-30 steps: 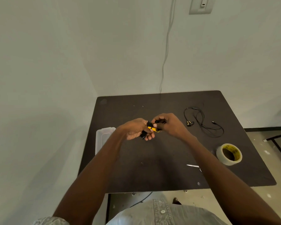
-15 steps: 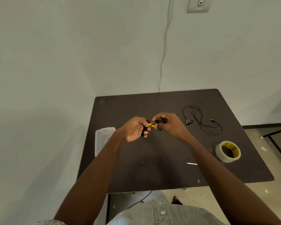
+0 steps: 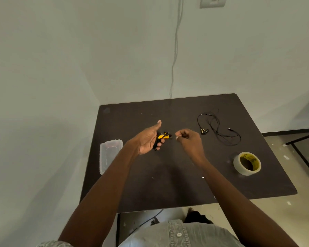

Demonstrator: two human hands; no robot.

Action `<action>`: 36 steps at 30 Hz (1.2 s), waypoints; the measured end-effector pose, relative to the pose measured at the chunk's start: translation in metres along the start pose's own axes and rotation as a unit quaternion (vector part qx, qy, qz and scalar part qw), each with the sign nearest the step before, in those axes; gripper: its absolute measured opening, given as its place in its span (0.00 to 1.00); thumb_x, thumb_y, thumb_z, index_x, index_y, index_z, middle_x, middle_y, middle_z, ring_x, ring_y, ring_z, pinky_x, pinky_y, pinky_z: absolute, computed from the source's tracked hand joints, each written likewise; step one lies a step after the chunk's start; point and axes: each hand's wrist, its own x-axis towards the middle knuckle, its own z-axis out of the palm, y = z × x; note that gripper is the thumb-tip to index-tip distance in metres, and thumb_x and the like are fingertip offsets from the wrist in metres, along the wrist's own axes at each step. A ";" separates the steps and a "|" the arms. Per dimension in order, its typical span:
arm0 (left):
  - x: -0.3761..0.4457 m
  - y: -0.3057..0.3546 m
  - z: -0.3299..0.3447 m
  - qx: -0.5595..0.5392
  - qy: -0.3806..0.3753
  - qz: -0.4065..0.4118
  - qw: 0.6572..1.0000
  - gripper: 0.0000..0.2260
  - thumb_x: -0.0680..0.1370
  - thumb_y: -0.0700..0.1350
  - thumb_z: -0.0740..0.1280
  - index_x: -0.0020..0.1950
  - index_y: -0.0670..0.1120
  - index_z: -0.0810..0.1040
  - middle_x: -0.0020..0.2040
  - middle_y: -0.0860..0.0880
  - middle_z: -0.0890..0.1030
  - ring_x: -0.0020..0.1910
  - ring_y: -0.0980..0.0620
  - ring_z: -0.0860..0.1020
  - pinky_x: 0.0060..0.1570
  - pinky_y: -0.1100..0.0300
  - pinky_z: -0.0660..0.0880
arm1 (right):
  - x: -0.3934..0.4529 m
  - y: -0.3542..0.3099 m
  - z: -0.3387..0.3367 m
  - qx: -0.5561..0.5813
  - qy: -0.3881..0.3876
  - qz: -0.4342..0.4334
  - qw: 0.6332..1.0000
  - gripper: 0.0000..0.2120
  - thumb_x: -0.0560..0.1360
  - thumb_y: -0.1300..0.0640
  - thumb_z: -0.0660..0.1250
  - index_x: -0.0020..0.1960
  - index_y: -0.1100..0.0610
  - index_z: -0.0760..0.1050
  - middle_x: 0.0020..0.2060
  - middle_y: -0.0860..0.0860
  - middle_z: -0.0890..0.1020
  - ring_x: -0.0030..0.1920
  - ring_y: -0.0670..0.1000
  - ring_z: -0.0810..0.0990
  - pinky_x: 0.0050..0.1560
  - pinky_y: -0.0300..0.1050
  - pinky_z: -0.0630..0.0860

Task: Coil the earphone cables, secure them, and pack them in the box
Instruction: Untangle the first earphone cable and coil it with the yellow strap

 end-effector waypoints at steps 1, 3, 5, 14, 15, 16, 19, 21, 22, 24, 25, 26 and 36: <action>0.002 0.001 0.003 0.020 -0.005 0.002 1.000 0.32 0.77 0.69 0.52 0.60 0.42 0.74 0.36 0.49 0.73 0.33 0.54 0.69 0.36 0.59 0.67 | -0.001 0.000 -0.002 -0.013 -0.018 -0.024 0.999 0.12 0.71 0.69 0.69 0.51 0.57 0.80 0.45 0.46 0.80 0.45 0.41 0.77 0.43 0.28 0.70; 0.008 0.007 0.012 0.073 -0.019 0.002 0.997 0.33 0.77 0.70 0.50 0.54 0.42 0.76 0.36 0.49 0.73 0.33 0.55 0.68 0.36 0.59 0.67 | -0.001 -0.003 -0.006 -0.074 -0.030 -0.133 0.988 0.19 0.68 0.72 0.72 0.57 0.61 0.79 0.52 0.47 0.78 0.52 0.41 0.73 0.49 0.24 0.67; 0.014 0.016 0.020 0.115 -0.020 0.005 0.993 0.32 0.78 0.69 0.49 0.47 0.43 0.76 0.36 0.48 0.74 0.32 0.54 0.69 0.34 0.59 0.66 | 0.003 -0.003 -0.007 -0.148 -0.033 -0.244 0.958 0.19 0.65 0.73 0.71 0.55 0.62 0.80 0.51 0.50 0.80 0.52 0.45 0.73 0.52 0.31 0.65; 0.045 0.051 0.033 0.131 -0.006 0.008 0.991 0.21 0.83 0.53 0.55 0.50 0.37 0.76 0.38 0.44 0.77 0.34 0.52 0.73 0.35 0.58 0.71 | 0.043 -0.004 -0.036 -0.276 -0.087 -0.250 0.924 0.11 0.68 0.68 0.65 0.41 0.52 0.75 0.37 0.48 0.78 0.44 0.56 0.76 0.44 0.49 0.68; 0.048 0.054 0.036 0.144 0.018 0.016 0.989 0.18 0.83 0.49 0.57 0.50 0.36 0.77 0.39 0.44 0.78 0.34 0.51 0.74 0.35 0.59 0.72 | 0.048 -0.001 -0.037 -0.288 -0.083 -0.260 0.918 0.10 0.69 0.68 0.65 0.43 0.55 0.77 0.39 0.51 0.80 0.45 0.58 0.77 0.44 0.48 0.66; 0.051 0.055 0.039 0.152 0.044 0.027 0.987 0.16 0.83 0.46 0.59 0.50 0.35 0.78 0.39 0.43 0.79 0.34 0.51 0.76 0.35 0.59 0.73 | 0.052 0.000 -0.039 -0.293 -0.077 -0.275 0.912 0.09 0.69 0.68 0.65 0.46 0.57 0.78 0.40 0.53 0.80 0.45 0.59 0.77 0.43 0.48 0.66; 0.061 0.062 0.050 0.116 0.126 0.068 0.983 0.12 0.82 0.40 0.60 0.49 0.33 0.79 0.39 0.40 0.82 0.34 0.49 0.80 0.38 0.58 0.78 | 0.059 -0.011 -0.045 -0.242 -0.070 -0.260 0.932 0.13 0.71 0.67 0.63 0.53 0.58 0.76 0.40 0.52 0.79 0.42 0.55 0.77 0.40 0.48 0.71; 0.065 0.065 0.054 0.075 0.169 0.092 0.979 0.09 0.81 0.38 0.61 0.49 0.33 0.78 0.38 0.39 0.82 0.35 0.48 0.82 0.41 0.58 0.80 | 0.063 -0.018 -0.048 -0.219 -0.060 -0.206 0.952 0.11 0.73 0.66 0.62 0.55 0.57 0.71 0.39 0.50 0.76 0.39 0.53 0.74 0.38 0.47 0.70; 0.068 0.066 0.054 0.047 0.186 0.103 0.976 0.08 0.81 0.37 0.61 0.49 0.34 0.77 0.38 0.39 0.82 0.35 0.49 0.82 0.41 0.58 0.81 | 0.067 -0.020 -0.048 -0.213 -0.053 -0.192 0.956 0.10 0.73 0.66 0.62 0.53 0.58 0.71 0.39 0.50 0.76 0.39 0.52 0.74 0.38 0.47 0.70; 0.074 0.067 0.050 -0.017 0.211 0.125 0.969 0.07 0.82 0.37 0.60 0.52 0.35 0.76 0.40 0.39 0.83 0.34 0.50 0.83 0.40 0.59 0.81 | 0.073 -0.023 -0.047 -0.169 -0.068 -0.134 0.974 0.08 0.72 0.68 0.62 0.49 0.59 0.74 0.37 0.49 0.76 0.38 0.50 0.75 0.38 0.46 0.72; 0.077 0.067 0.047 -0.042 0.219 0.136 0.965 0.08 0.82 0.38 0.59 0.53 0.34 0.75 0.41 0.39 0.82 0.35 0.50 0.83 0.40 0.59 0.81 | 0.076 -0.028 -0.048 -0.109 -0.091 -0.069 0.988 0.09 0.72 0.70 0.62 0.47 0.59 0.74 0.36 0.49 0.77 0.37 0.49 0.76 0.37 0.44 0.73; 0.079 0.066 0.044 -0.064 0.224 0.148 0.961 0.09 0.83 0.39 0.58 0.55 0.34 0.74 0.42 0.38 0.82 0.35 0.50 0.84 0.39 0.59 0.82 | 0.078 -0.034 -0.050 -0.028 -0.120 0.005 0.992 0.09 0.72 0.71 0.62 0.46 0.59 0.75 0.35 0.50 0.79 0.35 0.49 0.77 0.34 0.42 0.73; 0.088 0.063 0.049 -0.045 0.230 0.240 0.942 0.14 0.83 0.45 0.56 0.49 0.38 0.76 0.34 0.45 0.77 0.31 0.50 0.73 0.42 0.54 0.71 | 0.083 -0.063 -0.050 0.177 -0.208 0.117 0.955 0.06 0.72 0.66 0.63 0.41 0.61 0.79 0.30 0.52 0.74 0.31 0.48 0.69 0.31 0.40 0.70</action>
